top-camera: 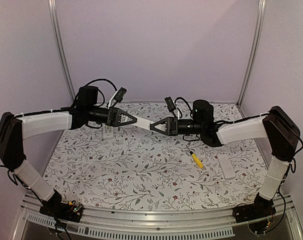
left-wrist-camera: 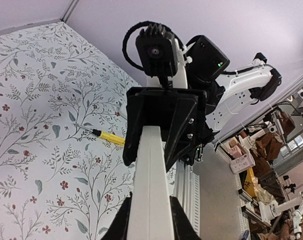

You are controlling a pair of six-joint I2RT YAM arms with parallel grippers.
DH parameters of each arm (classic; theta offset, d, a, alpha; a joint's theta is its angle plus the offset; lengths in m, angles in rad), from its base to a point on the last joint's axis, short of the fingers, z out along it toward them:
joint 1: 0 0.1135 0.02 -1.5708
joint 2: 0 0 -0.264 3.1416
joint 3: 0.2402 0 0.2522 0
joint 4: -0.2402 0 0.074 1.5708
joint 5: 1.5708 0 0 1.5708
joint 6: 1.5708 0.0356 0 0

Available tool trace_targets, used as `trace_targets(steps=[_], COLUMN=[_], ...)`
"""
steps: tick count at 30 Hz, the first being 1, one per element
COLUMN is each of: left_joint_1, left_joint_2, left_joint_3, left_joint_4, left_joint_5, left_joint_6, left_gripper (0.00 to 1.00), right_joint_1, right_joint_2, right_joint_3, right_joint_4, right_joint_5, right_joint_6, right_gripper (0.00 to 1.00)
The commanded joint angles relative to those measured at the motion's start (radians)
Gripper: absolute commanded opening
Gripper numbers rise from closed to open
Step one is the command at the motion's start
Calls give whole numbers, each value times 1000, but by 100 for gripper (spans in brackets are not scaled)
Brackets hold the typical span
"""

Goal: Unload the batteries from the remote control
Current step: Remove the battery cover from the remote control.

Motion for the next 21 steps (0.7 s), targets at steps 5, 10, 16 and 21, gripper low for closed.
trace_targets(steps=[5, 10, 16, 21], left_joint_1=[-7, 5, 19, 33], left_joint_2=[-16, -17, -28, -46], left_joint_3=[25, 25, 23, 15], left_joint_4=[-50, -48, -48, -45], left_joint_5=[-41, -41, -68, -99], left_joint_6=[57, 51, 48, 47], left_gripper=[0, 0, 0, 0], right_joint_1=[-44, -48, -48, -50], right_joint_2=[-44, -47, -50, -59], right_joint_3=[-62, -71, -81, -95], right_joint_4=[6, 10, 17, 18], right_joint_5=[34, 29, 27, 34], right_joint_6=[39, 42, 51, 54], right_gripper=[41, 41, 40, 36])
